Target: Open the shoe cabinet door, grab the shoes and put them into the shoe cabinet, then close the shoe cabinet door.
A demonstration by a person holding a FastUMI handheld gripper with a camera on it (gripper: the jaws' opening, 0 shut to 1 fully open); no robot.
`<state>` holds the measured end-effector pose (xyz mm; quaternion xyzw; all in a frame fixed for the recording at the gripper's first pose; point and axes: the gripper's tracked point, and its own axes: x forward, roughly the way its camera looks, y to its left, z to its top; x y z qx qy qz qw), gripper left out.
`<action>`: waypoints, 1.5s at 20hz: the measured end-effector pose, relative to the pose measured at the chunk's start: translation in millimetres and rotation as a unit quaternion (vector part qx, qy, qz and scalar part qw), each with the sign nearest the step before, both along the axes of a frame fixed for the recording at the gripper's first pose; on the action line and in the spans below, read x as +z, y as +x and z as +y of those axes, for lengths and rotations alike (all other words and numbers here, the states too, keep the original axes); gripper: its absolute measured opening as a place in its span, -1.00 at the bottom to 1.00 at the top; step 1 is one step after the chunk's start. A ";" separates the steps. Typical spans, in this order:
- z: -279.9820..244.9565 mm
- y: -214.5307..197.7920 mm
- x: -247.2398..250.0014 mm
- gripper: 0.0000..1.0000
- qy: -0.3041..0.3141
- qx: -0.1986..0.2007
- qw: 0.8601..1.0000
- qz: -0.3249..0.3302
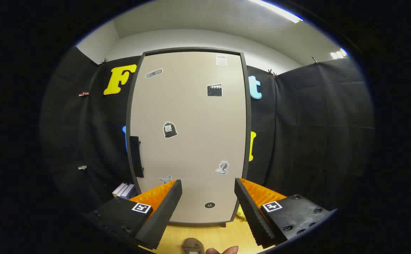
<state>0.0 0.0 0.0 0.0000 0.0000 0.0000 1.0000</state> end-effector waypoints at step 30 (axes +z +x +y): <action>2.2 1.1 -1.8 0.96 0.017 -0.001 1.000 0.000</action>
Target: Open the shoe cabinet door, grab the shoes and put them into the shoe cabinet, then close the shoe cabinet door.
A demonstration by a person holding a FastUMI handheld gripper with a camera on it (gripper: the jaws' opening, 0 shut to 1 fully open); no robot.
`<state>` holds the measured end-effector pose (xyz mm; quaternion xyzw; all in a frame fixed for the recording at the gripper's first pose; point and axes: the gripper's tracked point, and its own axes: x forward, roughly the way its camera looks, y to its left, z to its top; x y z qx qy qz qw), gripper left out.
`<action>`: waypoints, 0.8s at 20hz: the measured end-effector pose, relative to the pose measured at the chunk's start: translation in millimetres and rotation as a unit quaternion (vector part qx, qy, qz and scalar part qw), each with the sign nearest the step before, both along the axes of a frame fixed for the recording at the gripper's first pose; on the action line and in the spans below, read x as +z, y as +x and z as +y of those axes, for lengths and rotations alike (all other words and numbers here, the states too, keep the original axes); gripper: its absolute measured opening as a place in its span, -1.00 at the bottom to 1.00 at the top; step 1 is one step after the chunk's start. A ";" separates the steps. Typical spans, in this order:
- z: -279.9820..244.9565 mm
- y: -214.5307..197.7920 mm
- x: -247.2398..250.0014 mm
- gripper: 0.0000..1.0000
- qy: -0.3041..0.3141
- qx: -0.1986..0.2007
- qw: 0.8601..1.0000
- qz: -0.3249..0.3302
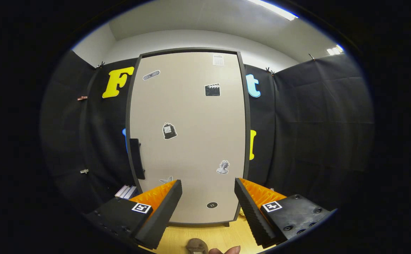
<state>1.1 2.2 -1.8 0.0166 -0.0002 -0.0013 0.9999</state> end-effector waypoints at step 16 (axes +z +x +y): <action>102.4 39.9 18.9 0.97 0.019 0.065 0.998 -0.011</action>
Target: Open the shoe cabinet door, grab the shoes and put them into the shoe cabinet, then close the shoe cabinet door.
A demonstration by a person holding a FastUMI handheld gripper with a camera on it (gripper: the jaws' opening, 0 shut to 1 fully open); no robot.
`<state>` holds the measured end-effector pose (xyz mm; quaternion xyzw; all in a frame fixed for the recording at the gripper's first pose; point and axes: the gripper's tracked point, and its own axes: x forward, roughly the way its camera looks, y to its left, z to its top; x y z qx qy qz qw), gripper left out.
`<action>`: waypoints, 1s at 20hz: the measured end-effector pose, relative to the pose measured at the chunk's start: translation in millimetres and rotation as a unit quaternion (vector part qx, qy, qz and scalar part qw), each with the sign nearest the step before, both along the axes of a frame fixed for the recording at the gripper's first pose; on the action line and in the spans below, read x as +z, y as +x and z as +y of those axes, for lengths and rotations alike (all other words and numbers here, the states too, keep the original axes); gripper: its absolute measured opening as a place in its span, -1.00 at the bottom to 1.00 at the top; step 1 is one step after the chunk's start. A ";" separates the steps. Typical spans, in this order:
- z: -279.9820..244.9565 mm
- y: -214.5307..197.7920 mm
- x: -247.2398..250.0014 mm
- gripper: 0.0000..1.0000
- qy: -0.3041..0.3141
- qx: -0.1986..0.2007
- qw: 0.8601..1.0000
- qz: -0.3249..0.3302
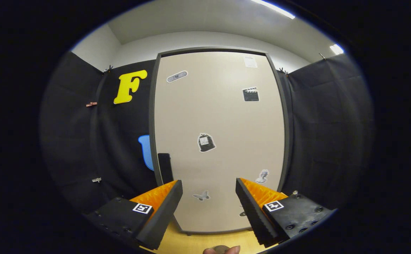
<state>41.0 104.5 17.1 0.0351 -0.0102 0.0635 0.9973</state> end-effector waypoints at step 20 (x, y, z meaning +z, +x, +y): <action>89.8 107.6 -41.7 -0.23 -0.028 -0.005 1.000 0.000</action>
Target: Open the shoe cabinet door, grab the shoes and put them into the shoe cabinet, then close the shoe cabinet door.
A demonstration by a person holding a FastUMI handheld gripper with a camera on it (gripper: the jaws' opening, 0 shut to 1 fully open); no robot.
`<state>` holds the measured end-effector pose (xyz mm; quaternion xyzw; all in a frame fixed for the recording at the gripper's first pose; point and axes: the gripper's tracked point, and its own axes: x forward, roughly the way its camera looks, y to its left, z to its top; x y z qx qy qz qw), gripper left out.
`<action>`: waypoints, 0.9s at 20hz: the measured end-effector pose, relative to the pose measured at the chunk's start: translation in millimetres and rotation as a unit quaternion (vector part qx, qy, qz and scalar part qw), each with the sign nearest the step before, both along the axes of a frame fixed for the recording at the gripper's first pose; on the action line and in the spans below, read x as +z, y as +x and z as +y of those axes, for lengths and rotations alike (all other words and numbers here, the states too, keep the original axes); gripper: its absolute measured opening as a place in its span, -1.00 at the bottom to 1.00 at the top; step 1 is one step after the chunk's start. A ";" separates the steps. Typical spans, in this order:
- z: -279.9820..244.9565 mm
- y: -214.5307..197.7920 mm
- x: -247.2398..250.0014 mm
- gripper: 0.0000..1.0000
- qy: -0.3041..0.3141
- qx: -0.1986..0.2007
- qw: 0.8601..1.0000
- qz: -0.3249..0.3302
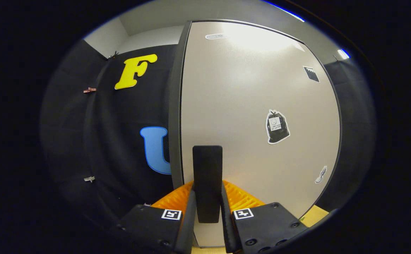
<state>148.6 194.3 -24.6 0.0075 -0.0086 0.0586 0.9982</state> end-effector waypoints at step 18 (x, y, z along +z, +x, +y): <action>-30.3 -96.7 13.7 -0.51 0.023 0.059 0.998 0.007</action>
